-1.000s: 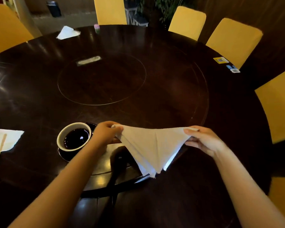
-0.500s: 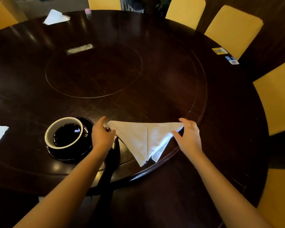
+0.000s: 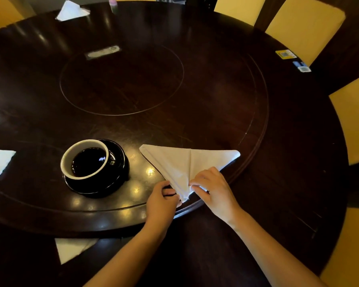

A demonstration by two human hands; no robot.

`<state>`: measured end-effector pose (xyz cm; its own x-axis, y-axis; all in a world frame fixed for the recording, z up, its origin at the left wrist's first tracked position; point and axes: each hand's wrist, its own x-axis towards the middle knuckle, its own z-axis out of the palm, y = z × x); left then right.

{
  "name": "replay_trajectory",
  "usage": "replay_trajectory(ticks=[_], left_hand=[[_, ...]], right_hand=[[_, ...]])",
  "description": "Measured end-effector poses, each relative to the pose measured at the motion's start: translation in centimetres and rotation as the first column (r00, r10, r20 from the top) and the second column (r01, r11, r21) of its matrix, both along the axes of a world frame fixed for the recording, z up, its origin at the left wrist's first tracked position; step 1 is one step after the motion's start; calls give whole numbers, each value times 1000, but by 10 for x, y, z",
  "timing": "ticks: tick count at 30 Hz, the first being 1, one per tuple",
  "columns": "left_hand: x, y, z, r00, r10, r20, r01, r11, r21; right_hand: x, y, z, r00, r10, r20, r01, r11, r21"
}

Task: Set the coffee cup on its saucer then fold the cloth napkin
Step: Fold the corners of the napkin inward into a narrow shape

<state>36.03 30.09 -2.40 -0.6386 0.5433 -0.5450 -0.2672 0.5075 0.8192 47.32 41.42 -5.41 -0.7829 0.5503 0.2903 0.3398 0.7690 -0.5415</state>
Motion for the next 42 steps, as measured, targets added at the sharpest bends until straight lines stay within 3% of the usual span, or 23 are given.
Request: replay_trajectory(ticks=[3, 7, 12, 19, 21, 24, 26, 28, 32, 36, 38, 39, 41, 42], left_hand=[[0, 0, -1, 1000, 16, 1, -16, 1000, 9], [1, 0, -3, 999, 41, 9, -42, 999, 32], [2, 1, -2, 999, 43, -7, -43, 999, 33], [2, 11, -5, 998, 55, -33, -56, 998, -10], [2, 13, -4, 995, 96, 0, -96, 995, 1], [2, 14, 0, 983, 169, 73, -172, 984, 47], [2, 15, 1, 978, 186, 96, -193, 978, 75], [3, 17, 0, 983, 175, 63, -179, 981, 76], [4, 14, -5, 986, 44, -162, -50, 998, -28], [8, 10, -7, 964, -70, -256, 64, 997, -31], [10, 8, -6, 881, -143, -451, 130, 990, -61], [10, 7, -6, 777, -188, -601, 177, 981, -78], [12, 4, -12, 467, -286, -837, 341, 931, -128], [13, 3, -16, 314, -348, -884, 420, 885, -200]], right_hand=[[4, -4, -2, 1000, 8, 4, -8, 1000, 9], [17, -11, -1, 975, -222, -19, 220, 972, -76], [17, -39, -6, 906, -399, 141, 409, 911, -51], [-8, -50, -1, 836, -513, 198, 532, 845, -57], [-12, -53, 1, 815, -549, 187, 577, 800, -165], [-16, -57, 5, 776, -617, 131, 592, 643, -485], [-18, -58, 6, 770, -627, 117, 571, 597, -564], [-19, -60, 5, 795, -587, 156, 560, 610, -560], [-9, -57, 0, 840, -515, 169, 519, 674, -526], [1, -55, 3, 886, -420, 198, 444, 641, -626], [2, -54, 8, 892, -393, 224, 440, 643, -626], [3, -52, 13, 876, -432, 215, 468, 656, -592], [7, -41, 23, 811, -567, 143, 567, 702, -430], [8, -33, 29, 792, -603, 94, 594, 727, -346]])
